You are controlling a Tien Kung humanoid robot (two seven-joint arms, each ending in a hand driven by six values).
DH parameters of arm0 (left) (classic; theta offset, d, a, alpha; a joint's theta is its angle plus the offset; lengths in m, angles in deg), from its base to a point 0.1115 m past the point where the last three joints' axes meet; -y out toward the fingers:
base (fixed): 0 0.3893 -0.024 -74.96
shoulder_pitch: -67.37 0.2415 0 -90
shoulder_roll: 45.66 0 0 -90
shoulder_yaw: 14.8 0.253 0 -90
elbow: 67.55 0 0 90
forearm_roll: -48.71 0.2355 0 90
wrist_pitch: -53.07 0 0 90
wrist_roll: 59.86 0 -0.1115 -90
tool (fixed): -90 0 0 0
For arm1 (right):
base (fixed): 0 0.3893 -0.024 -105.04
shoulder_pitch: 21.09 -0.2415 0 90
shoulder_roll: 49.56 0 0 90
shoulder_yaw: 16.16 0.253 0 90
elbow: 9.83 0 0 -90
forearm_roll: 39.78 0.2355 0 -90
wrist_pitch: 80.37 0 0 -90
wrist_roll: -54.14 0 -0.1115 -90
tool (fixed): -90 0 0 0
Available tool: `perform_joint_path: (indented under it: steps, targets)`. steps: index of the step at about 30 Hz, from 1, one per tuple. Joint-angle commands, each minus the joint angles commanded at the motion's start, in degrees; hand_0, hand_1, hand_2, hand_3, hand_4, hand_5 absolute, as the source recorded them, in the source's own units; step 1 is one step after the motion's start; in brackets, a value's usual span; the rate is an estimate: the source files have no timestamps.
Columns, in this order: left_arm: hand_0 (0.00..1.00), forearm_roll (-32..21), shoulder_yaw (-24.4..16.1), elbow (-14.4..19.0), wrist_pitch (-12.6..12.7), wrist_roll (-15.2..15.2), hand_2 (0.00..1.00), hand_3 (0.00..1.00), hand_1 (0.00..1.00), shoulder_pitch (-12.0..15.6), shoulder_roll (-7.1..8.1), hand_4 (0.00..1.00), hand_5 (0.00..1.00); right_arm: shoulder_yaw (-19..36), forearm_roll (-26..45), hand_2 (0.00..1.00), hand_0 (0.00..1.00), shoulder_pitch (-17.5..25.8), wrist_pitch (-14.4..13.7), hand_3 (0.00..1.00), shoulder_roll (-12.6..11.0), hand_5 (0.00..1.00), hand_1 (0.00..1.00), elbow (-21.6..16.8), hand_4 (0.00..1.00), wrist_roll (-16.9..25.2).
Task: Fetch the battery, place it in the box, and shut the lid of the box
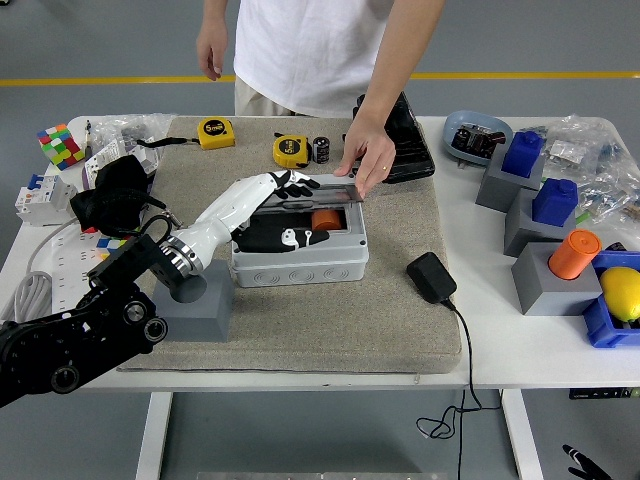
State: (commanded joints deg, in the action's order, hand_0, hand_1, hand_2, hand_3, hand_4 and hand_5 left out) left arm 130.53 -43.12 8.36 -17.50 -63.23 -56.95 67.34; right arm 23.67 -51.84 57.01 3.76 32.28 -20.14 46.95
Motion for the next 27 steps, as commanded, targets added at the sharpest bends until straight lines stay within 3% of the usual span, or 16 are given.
perform_joint_path:
  steps: [5, 11, 22, 27]
  targets:
    - [0.505, -0.56, -1.78, 2.26, 0.01, -0.15, 0.708, 0.747, 0.683, 2.50, 1.12, 0.998, 0.713, 0.51, -0.49, 0.661, 0.645, 0.00, 0.02, 0.558, -0.15, 0.460, 0.691, 0.00, 0.928, -0.17]
    - [0.500, 0.17, -8.22, 4.66, -0.15, -0.42, 0.707, 0.748, 0.682, 5.57, 0.90, 0.998, 0.711, 0.08, -0.07, 0.661, 0.644, -0.09, -0.04, 0.559, -0.14, 0.460, 0.691, 0.00, 0.928, 0.08]
    - [0.528, 2.49, -24.90, 2.64, 0.77, -3.31, 0.712, 0.745, 0.687, 12.96, -1.35, 0.998, 0.705, 0.72, -0.71, 0.661, 0.644, -0.20, 0.08, 0.559, -0.26, 0.460, 0.691, 0.00, 0.928, -0.05]
    - [0.523, 3.43, -32.39, 1.68, 1.03, -4.57, 0.711, 0.742, 0.690, 15.63, -3.06, 0.998, 0.694, 0.91, -0.85, 0.661, 0.644, -0.33, 0.13, 0.559, -0.39, 0.461, 0.691, 0.00, 0.928, -0.10]
